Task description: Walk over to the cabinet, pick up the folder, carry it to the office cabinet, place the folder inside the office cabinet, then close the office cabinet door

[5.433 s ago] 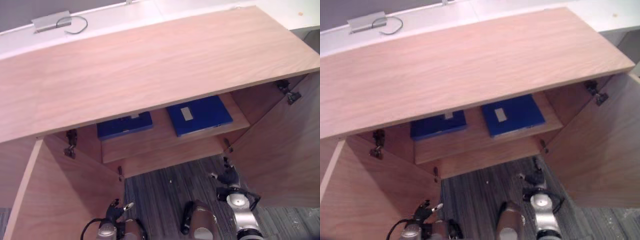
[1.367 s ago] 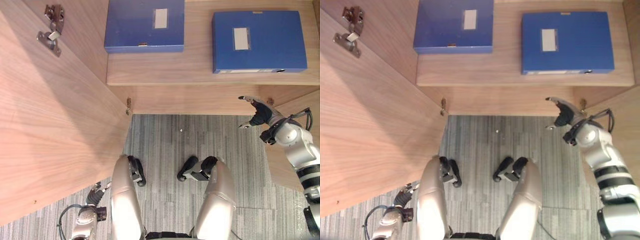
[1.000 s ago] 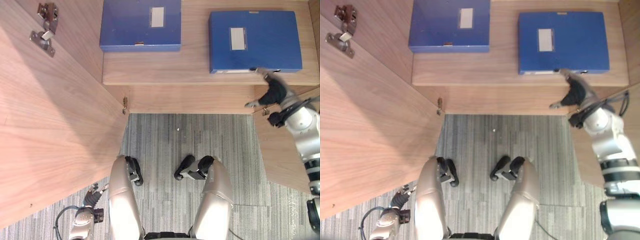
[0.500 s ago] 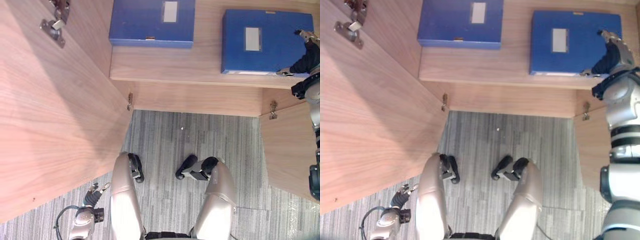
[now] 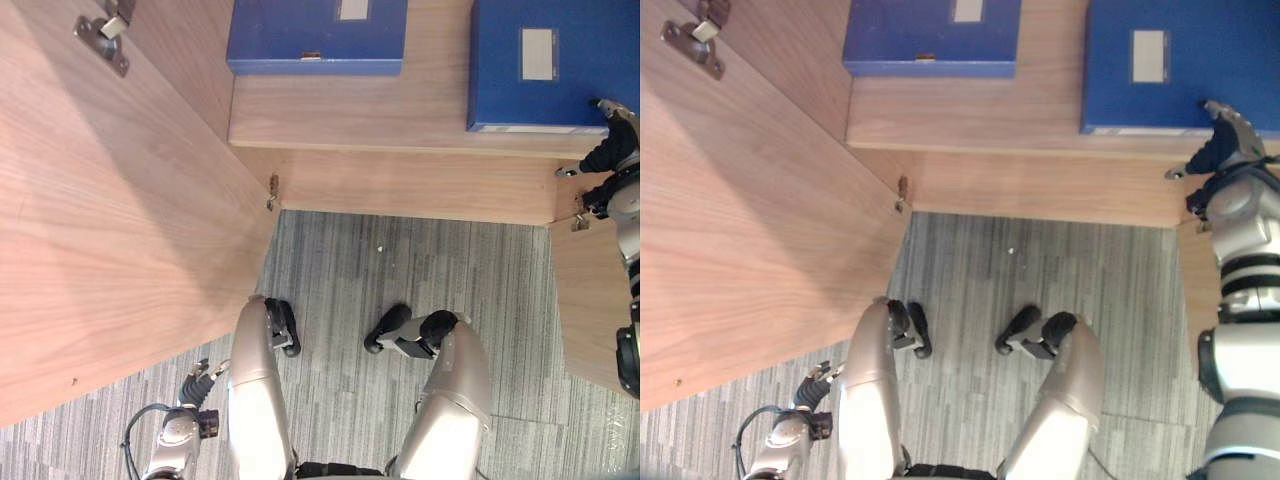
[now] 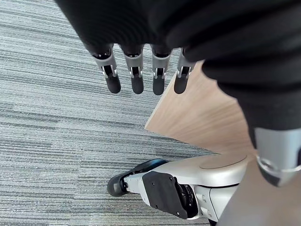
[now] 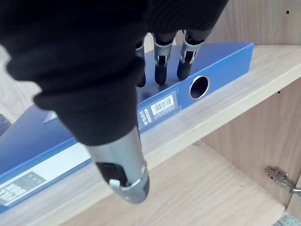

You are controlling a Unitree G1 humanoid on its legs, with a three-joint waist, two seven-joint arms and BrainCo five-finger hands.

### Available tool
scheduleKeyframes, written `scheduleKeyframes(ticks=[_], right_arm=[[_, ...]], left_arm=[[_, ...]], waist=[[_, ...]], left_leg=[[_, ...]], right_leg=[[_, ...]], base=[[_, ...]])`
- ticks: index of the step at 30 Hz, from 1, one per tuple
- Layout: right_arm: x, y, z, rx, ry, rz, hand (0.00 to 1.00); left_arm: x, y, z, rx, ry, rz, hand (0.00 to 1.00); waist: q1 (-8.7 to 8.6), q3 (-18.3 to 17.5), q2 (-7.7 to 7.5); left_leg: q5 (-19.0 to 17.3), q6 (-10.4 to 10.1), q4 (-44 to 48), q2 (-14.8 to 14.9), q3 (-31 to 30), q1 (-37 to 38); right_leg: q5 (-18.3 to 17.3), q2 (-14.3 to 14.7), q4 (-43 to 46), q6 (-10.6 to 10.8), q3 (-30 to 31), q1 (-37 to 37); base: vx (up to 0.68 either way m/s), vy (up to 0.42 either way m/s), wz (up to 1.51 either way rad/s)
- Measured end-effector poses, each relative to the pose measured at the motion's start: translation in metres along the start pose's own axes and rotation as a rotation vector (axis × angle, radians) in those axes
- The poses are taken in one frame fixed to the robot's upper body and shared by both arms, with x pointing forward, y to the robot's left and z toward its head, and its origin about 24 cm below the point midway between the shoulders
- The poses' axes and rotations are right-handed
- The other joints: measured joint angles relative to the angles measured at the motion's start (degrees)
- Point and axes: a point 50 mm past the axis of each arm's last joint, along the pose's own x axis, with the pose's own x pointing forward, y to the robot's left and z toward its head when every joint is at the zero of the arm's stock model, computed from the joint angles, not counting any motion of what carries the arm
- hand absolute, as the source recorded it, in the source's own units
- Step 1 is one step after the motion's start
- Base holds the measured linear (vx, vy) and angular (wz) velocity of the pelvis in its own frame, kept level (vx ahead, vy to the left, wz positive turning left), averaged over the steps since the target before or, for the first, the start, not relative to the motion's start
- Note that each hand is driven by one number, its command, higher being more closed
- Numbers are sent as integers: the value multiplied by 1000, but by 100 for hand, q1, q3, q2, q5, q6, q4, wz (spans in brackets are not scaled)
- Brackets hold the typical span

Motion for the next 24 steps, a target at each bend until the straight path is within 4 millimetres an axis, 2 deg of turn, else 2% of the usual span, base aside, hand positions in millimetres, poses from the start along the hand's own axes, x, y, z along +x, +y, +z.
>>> scheduleKeyframes(ticks=[7,16,24], right_arm=[[-1,-3,-1,-1,-11,-8,0],[-2,-19,-11,3,5,59,0],[7,-50,8,-90,-29,43,0]], left_arm=[[2,-3,9,-6,-35,-10,0],[2,-4,10,-18,-37,-29,0],[3,-2,16,-49,-57,-31,0]], waist=[[27,-1,-1],[164,-7,-4],[190,-23,-10]], left_leg=[[4,-1,100,103,21,-169],[19,-19,136,284,93,-272],[53,-67,103,367,127,-667]], right_leg=[[-6,-4,94,9,9,-161],[-16,-4,143,26,-19,-247],[-14,-6,176,30,-42,-639]], base=[[-31,-3,0],[-38,4,1],[-51,7,2]])
